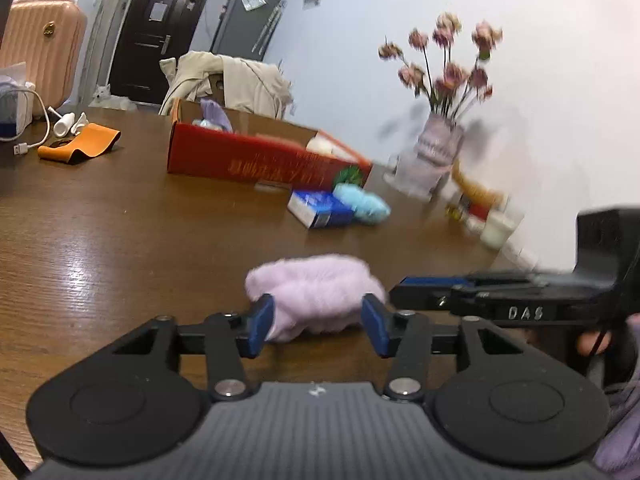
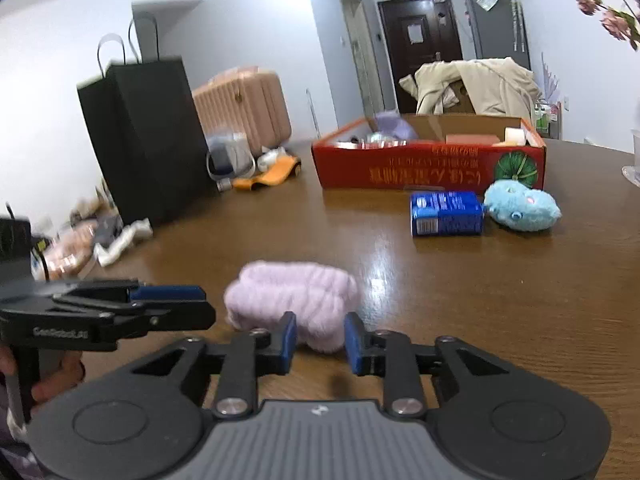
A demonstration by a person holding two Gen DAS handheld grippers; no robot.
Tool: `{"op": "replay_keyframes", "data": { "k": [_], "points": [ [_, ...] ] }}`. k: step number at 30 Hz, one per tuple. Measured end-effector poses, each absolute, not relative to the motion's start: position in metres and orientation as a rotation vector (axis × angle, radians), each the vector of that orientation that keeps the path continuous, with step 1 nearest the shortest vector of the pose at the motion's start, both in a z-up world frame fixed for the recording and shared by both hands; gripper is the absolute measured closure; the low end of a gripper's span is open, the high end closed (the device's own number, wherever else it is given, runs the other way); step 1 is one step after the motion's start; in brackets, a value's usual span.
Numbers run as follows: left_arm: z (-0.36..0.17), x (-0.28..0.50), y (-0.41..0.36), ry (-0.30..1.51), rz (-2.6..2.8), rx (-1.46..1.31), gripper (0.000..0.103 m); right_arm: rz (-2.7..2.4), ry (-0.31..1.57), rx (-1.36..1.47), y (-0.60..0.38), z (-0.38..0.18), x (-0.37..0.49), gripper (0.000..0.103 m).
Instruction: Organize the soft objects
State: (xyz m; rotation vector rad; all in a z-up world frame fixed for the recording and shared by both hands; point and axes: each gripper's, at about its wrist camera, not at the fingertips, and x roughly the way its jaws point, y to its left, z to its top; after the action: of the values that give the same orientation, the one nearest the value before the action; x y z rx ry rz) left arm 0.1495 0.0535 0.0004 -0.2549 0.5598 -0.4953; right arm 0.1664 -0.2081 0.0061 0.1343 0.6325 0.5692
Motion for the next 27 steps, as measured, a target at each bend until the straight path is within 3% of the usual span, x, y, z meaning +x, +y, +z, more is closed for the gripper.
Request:
{"op": "replay_keyframes", "data": {
  "k": [2,9,11,12,13,15,17,21,27],
  "points": [
    [0.0,0.16,0.054,0.579,-0.463,-0.295,0.038,0.56,0.629,0.165,-0.205,0.006,0.173,0.063],
    [-0.012,0.194,0.058,0.667,-0.429,-0.42,0.039,0.498,0.661,0.29,-0.198,-0.007,0.204,0.063],
    [-0.018,0.199,0.059,0.69,-0.428,-0.452,0.046,0.502,0.684,0.335,-0.201,-0.014,0.211,0.062],
    [-0.021,0.202,0.06,0.698,-0.426,-0.465,0.06,0.508,0.695,0.353,-0.202,-0.017,0.214,0.062],
    [-0.023,0.205,0.061,0.701,-0.416,-0.483,0.072,0.526,0.705,0.372,-0.203,-0.02,0.217,0.069],
    [-0.025,0.208,0.061,0.691,-0.416,-0.503,0.081,0.553,0.721,0.393,-0.203,-0.023,0.222,0.076],
    [-0.019,0.212,0.057,0.67,-0.418,-0.486,0.084,0.562,0.715,0.367,-0.202,-0.018,0.226,0.082],
    [0.016,0.241,0.044,0.582,-0.469,-0.432,0.084,0.559,0.622,0.306,-0.206,0.012,0.248,0.083],
    [0.082,0.363,0.017,0.511,-0.517,-0.343,0.084,0.504,0.481,0.18,-0.214,0.074,0.356,0.084]
  ]
}}
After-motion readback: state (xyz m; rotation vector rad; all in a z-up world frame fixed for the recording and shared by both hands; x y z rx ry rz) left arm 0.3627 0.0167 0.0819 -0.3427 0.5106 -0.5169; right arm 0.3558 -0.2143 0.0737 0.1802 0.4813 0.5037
